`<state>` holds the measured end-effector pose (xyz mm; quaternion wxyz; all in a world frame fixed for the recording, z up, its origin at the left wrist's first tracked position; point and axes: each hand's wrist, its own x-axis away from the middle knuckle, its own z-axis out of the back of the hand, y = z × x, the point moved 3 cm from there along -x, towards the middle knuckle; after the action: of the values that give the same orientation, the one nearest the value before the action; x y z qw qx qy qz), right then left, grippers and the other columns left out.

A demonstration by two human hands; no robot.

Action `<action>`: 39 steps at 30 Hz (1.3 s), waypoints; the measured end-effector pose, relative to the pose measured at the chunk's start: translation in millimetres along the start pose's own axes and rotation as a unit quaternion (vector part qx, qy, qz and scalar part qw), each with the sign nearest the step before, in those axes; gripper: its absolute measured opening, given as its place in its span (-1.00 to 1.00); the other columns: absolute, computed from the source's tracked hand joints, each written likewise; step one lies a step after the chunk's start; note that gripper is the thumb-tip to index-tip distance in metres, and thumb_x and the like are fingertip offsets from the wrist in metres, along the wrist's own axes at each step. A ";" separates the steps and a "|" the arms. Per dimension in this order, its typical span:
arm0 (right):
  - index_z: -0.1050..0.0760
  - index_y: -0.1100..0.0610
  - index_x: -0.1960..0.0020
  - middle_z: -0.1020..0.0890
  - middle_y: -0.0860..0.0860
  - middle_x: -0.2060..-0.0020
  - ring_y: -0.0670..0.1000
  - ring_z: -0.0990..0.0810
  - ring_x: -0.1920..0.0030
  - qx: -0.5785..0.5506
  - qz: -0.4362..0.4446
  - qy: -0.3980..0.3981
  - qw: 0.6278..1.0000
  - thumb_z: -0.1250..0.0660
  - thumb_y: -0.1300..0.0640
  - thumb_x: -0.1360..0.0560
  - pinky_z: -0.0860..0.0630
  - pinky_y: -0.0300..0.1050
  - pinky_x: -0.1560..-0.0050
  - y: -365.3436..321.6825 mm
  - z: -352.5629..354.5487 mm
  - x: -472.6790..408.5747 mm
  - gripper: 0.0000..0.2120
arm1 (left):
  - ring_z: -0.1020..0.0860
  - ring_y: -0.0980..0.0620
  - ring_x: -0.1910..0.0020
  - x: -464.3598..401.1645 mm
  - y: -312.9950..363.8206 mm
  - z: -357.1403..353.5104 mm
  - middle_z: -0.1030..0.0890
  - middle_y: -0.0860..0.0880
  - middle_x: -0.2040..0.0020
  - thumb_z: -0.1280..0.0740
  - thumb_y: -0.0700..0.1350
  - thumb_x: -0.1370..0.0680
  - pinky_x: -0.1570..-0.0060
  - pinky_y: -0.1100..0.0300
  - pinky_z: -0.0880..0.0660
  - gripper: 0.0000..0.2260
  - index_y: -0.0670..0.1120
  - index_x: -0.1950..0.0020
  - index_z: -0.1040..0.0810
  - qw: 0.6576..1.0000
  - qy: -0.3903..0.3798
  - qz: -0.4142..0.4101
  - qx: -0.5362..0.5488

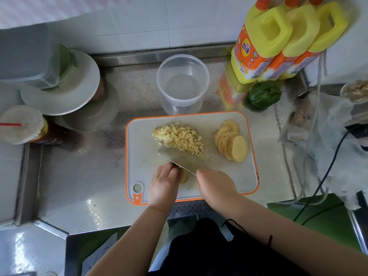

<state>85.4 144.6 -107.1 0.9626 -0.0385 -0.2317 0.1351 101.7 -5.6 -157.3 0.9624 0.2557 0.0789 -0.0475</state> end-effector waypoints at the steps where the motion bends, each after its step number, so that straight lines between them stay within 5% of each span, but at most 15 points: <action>1: -0.45 0.17 -0.07 -0.29 -0.04 0.39 0.05 -0.37 0.29 -0.005 -0.003 -0.012 1.000 -0.27 0.25 -0.54 -0.15 -0.18 0.45 -1.2 1.3 -1.9 -0.89 | -0.52 -0.08 0.13 0.3 -0.2 -0.4 -0.59 -0.04 0.12 -0.28 -0.08 -0.57 0.35 0.10 -0.53 -0.79 -0.17 0.16 -0.61 1.000 -0.001 0.000 0.007; 7: -0.44 0.21 -0.07 -0.58 0.11 0.17 0.15 -0.58 0.17 -0.035 -0.013 -0.055 0.998 -0.21 0.23 -0.57 -0.31 -0.11 0.29 0.4 -9.1 -11.4 -0.90 | -0.53 -0.07 0.07 1.4 -3.8 -5.0 -0.62 -0.05 0.06 -0.27 -0.07 -0.58 0.22 0.07 -0.58 -0.77 -0.18 0.10 -0.64 1.000 0.010 -0.014 0.022; 11: -0.43 0.19 -0.03 -0.51 0.06 0.28 0.14 -0.58 0.21 -0.042 -0.012 -0.051 0.998 -0.19 0.20 -0.59 -0.32 -0.12 0.33 2.4 -16.8 -12.5 -0.91 | -0.53 -0.16 0.07 3.3 -3.3 9.2 -0.58 -0.15 0.02 -0.32 -0.18 -0.57 0.16 -0.01 -0.55 -0.93 -0.17 0.00 -0.55 0.998 0.040 -0.053 0.020; 14: -0.47 0.20 0.01 -0.60 0.09 0.25 0.14 -0.62 0.21 -0.020 -0.015 -0.058 0.998 -0.21 0.20 -0.58 -0.32 -0.13 0.34 0.4 -14.6 -15.1 -0.91 | -0.48 -0.20 0.00 -26.9 11.1 36.2 -0.57 -0.17 -0.01 -0.27 -0.13 -0.59 -0.02 -0.01 -0.42 -0.87 -0.16 -0.02 -0.56 0.994 0.043 -0.082 -0.050; 17: -0.53 0.17 0.26 -0.57 0.05 0.47 0.07 -0.58 0.48 0.007 -0.026 -0.052 0.998 -0.54 0.14 -0.28 -0.22 -0.24 0.50 -2.0 -8.1 -13.3 -0.80 | -0.37 -0.10 -0.23 -72.0 26.4 33.9 -0.57 -0.02 -0.15 0.14 0.16 -0.64 -0.36 0.02 -0.15 -0.44 0.00 -0.14 -0.62 0.948 -0.250 -0.075 -0.183; 19: -0.54 0.18 0.14 -0.62 0.06 0.37 0.08 -0.62 0.38 0.000 -0.027 -0.056 0.998 -0.46 0.15 -0.39 -0.25 -0.21 0.46 -4.2 -7.9 -10.8 -0.86 | -0.34 -0.07 -0.33 -84.9 29.0 27.8 -0.55 0.01 -0.23 0.25 0.20 -0.65 -0.44 -0.06 -0.09 -0.37 0.06 -0.25 -0.59 0.887 -0.380 -0.092 -0.246; 22: -0.46 0.18 -0.07 -0.63 0.08 0.13 0.13 -0.63 0.14 -0.004 -0.026 -0.053 0.998 -0.20 0.21 -0.58 -0.18 -0.17 0.48 -2.7 -9.7 -10.7 -0.89 | -0.32 -0.09 -0.38 -94.9 32.5 21.2 -0.55 -0.03 -0.27 0.26 0.21 -0.65 -0.43 -0.19 -0.08 -0.36 0.06 -0.33 -0.55 0.842 -0.452 -0.108 -0.274; 25: -0.46 0.17 -0.08 -0.57 0.07 0.21 0.13 -0.56 0.22 -0.008 -0.023 -0.029 0.999 -0.15 0.18 -0.61 -0.07 -0.16 0.51 -5.0 -1.9 -7.7 -0.86 | -0.30 -0.11 -0.39 -99.3 40.1 20.9 -0.51 -0.07 -0.32 0.27 0.23 -0.65 -0.42 -0.19 -0.10 -0.36 0.06 -0.40 -0.50 0.815 -0.486 -0.116 -0.294; 27: -0.45 0.17 -0.06 -0.44 0.02 0.32 0.10 -0.44 0.31 -0.017 -0.015 -0.020 1.000 -0.10 0.10 -0.64 -0.08 -0.15 0.51 -5.7 5.5 -4.8 -0.80 | -0.31 -0.12 -0.37 -100.3 44.3 26.7 -0.49 -0.07 -0.32 0.18 0.21 -0.67 -0.42 -0.12 -0.13 -0.41 -0.02 -0.34 -0.53 0.847 -0.443 -0.119 -0.269; 28: -0.44 0.17 -0.05 -0.39 -0.01 0.37 0.09 -0.41 0.33 -0.025 -0.013 -0.008 1.000 -0.07 0.06 -0.65 -0.09 -0.15 0.50 -4.3 9.6 -3.9 -0.76 | -0.35 -0.13 -0.33 -99.6 44.4 32.2 -0.50 -0.07 -0.27 0.09 0.18 -0.68 -0.40 -0.06 -0.18 -0.48 -0.05 -0.27 -0.56 0.889 -0.374 -0.129 -0.233; 30: -0.41 0.16 -0.04 -0.36 -0.03 0.39 0.08 -0.41 0.34 -0.041 -0.004 0.015 0.999 -0.03 0.01 -0.66 -0.18 -0.13 0.47 -2.2 16.1 -0.8 -0.73 | -0.47 -0.13 -0.15 -88.9 41.0 54.7 -0.56 -0.08 -0.11 -0.16 0.07 -0.65 -0.22 0.04 -0.32 -0.70 -0.09 -0.10 -0.59 0.972 -0.136 -0.158 -0.111; 32: -0.40 0.15 -0.03 -0.40 -0.02 0.34 0.06 -0.41 0.33 -0.053 0.005 0.024 0.998 -0.01 0.01 -0.66 -0.27 -0.13 0.39 -1.4 17.9 3.2 -0.73 | -0.52 -0.13 0.03 -55.8 25.7 71.8 -0.58 -0.13 0.05 -0.35 -0.13 -0.58 -0.02 0.06 -0.45 -0.91 -0.14 -0.01 -0.54 0.982 0.076 -0.170 0.007; 34: -0.39 0.12 0.00 -0.37 -0.05 0.37 0.05 -0.40 0.34 -0.079 0.006 0.014 0.997 -0.05 0.04 -0.65 -0.22 -0.14 0.42 -1.0 15.4 5.1 -0.79 | -0.54 -0.13 0.10 -21.5 10.9 64.6 -0.58 -0.14 0.11 -0.40 -0.22 -0.54 0.09 0.04 -0.53 -0.92 -0.16 0.02 -0.52 0.984 0.084 -0.153 0.035; 39: -0.40 0.11 0.06 -0.43 -0.02 0.34 0.09 -0.46 0.30 -0.084 -0.012 -0.027 0.996 -0.17 0.15 -0.60 -0.08 -0.15 0.49 -6.8 3.8 5.2 -0.92 | -0.53 -0.12 0.15 3.0 -9.7 16.6 -0.57 -0.07 0.11 -0.35 -0.16 -0.55 0.25 -0.02 -0.54 -0.89 -0.18 0.09 -0.62 0.995 -0.053 -0.089 0.008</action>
<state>89.9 139.6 -100.5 0.9509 -0.1126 -0.2687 0.1048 105.5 -22.4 -148.3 0.9550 0.2526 0.0499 -0.1470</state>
